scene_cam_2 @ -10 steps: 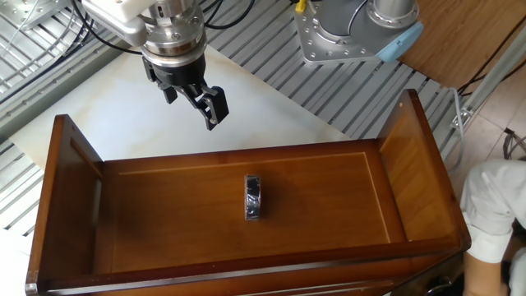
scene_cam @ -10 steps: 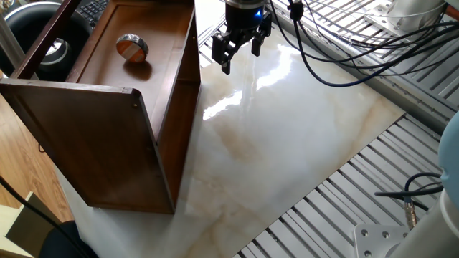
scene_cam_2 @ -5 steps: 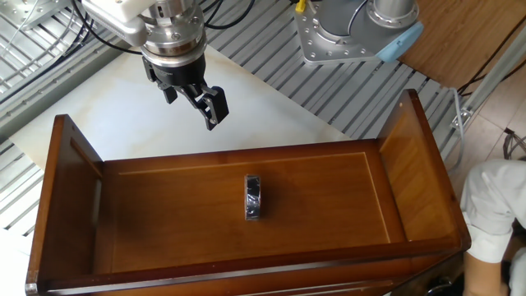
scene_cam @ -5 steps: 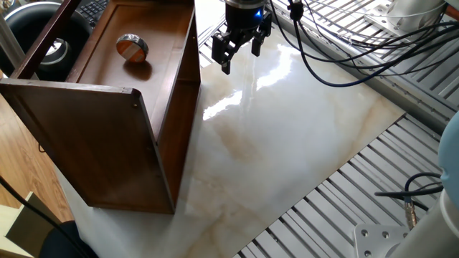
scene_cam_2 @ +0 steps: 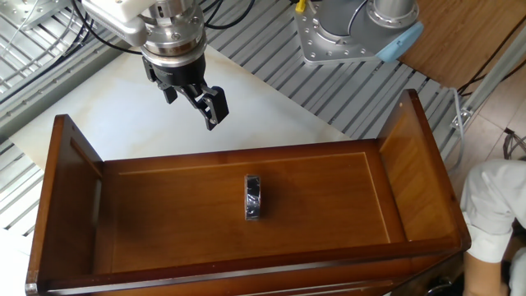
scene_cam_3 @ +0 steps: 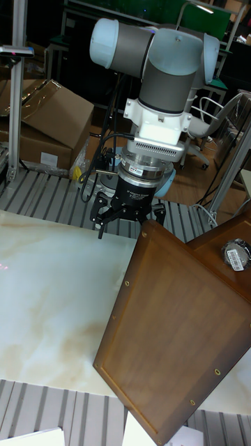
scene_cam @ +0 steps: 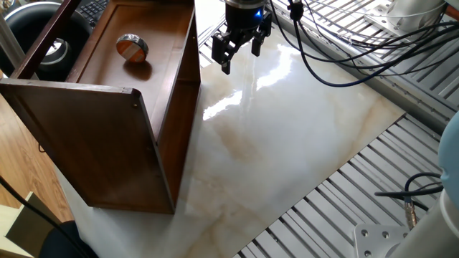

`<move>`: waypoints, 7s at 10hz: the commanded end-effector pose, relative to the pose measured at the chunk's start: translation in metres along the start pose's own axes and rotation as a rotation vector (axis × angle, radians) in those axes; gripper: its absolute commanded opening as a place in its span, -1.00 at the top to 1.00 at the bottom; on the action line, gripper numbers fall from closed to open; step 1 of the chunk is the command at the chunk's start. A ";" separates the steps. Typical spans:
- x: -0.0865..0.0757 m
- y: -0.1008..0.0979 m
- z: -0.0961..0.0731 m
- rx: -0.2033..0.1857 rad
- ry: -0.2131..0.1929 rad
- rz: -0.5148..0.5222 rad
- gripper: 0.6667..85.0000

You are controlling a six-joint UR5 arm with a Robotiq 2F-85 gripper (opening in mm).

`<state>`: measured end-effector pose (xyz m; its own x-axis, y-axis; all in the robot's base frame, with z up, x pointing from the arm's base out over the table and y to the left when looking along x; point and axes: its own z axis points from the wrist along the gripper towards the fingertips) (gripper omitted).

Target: Take the object down from the shelf

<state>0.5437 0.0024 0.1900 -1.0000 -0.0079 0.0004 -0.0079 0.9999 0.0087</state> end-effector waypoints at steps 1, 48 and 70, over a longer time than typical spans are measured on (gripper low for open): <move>-0.013 0.021 -0.001 -0.068 -0.053 -0.125 0.30; 0.005 0.047 -0.113 -0.027 -0.046 -0.396 0.10; -0.022 0.136 -0.127 0.057 0.022 -0.540 -0.21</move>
<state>0.5545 0.1167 0.3280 -0.8551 -0.5161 0.0483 -0.5183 0.8530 -0.0613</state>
